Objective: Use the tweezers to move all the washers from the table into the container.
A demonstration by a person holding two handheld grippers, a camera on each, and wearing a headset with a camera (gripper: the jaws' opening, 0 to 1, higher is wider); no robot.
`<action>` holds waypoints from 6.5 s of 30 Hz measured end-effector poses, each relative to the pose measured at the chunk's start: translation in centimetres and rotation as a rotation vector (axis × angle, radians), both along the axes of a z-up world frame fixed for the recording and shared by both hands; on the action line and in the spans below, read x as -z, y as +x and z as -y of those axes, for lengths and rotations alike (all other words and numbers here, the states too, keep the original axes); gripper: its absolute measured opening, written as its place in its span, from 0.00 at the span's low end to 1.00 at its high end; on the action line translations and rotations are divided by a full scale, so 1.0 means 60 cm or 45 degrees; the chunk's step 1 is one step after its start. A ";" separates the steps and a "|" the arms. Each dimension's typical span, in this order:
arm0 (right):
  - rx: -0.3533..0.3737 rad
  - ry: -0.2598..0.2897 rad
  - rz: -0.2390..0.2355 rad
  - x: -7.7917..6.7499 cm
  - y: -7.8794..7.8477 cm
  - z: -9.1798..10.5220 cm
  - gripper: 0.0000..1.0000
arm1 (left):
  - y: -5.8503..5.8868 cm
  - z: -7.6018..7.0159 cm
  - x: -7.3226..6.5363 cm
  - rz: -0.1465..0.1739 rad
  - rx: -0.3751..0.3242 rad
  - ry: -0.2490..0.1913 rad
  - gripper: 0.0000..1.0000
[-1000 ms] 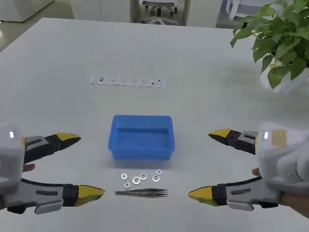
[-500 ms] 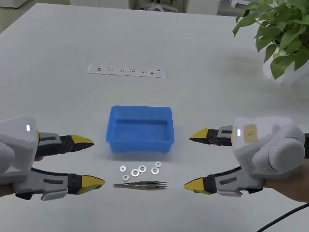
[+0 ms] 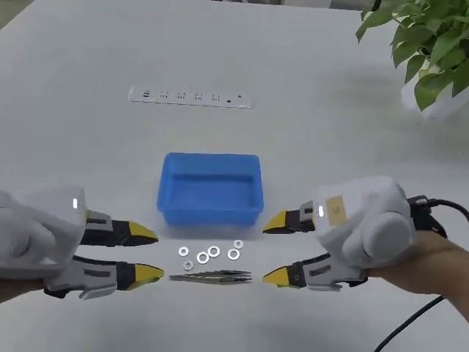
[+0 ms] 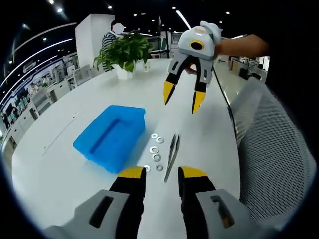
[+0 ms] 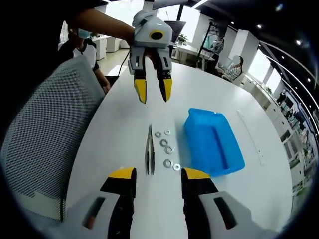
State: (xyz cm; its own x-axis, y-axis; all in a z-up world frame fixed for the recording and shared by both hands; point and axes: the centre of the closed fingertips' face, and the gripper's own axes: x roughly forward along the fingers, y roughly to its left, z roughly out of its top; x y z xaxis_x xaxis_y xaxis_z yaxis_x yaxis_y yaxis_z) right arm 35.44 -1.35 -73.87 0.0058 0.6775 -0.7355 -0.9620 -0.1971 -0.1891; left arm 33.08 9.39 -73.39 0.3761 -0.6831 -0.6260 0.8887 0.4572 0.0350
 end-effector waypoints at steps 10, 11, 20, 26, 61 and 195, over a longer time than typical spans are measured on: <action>-0.030 -0.030 -0.055 0.034 -0.004 -0.018 0.27 | 0.002 0.011 0.040 -0.017 0.077 0.074 0.23; -0.031 -0.035 -0.061 0.039 -0.004 -0.019 0.27 | 0.002 0.013 0.042 -0.020 0.081 0.075 0.22; -0.042 -0.083 -0.074 0.072 -0.001 -0.026 0.22 | 0.005 0.022 0.069 -0.044 0.147 0.129 0.18; -0.033 -0.097 -0.114 0.086 -0.001 -0.033 0.19 | 0.002 0.018 0.090 -0.070 0.193 0.189 0.14; -0.002 -0.096 -0.198 0.113 -0.015 -0.044 0.12 | -0.006 0.031 0.083 -0.073 0.255 0.237 0.06; 0.375 0.128 -0.244 0.055 0.024 0.003 0.37 | 0.066 0.165 -0.081 0.072 0.397 0.008 0.05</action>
